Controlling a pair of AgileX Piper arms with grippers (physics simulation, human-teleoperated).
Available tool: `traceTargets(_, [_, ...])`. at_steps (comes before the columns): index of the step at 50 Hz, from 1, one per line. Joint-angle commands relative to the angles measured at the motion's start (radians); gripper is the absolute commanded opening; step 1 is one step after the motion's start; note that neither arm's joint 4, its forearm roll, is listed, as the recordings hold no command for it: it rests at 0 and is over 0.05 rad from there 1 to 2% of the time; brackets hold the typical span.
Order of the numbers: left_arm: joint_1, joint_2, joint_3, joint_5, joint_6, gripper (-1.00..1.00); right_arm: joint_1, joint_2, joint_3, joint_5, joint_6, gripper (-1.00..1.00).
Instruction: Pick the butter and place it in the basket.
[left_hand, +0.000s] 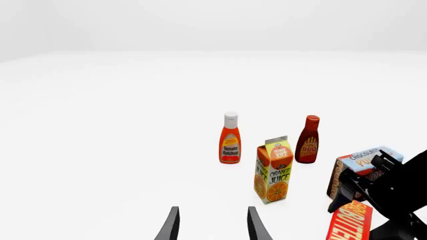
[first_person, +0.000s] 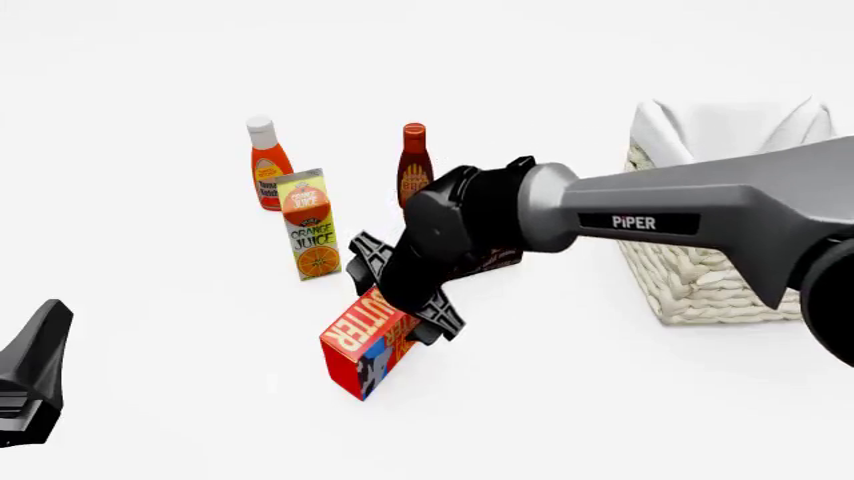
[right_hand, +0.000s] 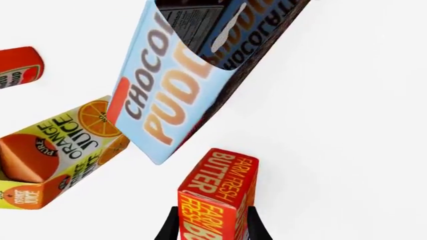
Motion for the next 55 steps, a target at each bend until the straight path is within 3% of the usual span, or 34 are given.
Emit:
traceTargets(1, [0.0,0.0,0.0,0.0,0.0,1.0,0.015,0.017,0.019,-0.023,0.021,1.0])
traceTargets(19, [0.0,0.0,0.0,0.0,0.0,1.0,0.004,0.021,0.05,-0.053,0.018,1.0])
traceTargets(21, [0.0,0.0,0.0,0.0,0.0,1.0,-0.01,0.013,0.05,-0.052,-0.007,1.0])
traceTargets(22, [0.0,0.0,0.0,0.0,0.0,1.0,-0.027,0.001,0.054,-0.05,-0.032,-1.0])
traceTargets(24, [0.0,0.0,0.0,0.0,0.0,1.0,-0.054,-0.008,0.033,-0.015,-0.095,-1.0])
traceTargets(25, [0.0,0.0,0.0,0.0,0.0,1.0,-0.042,-0.004,0.034,-0.015,-0.072,-1.0])
traceTargets(55, [0.0,0.0,0.0,0.0,0.0,1.0,-0.074,-0.099,0.099,0.005,-0.115,-1.0])
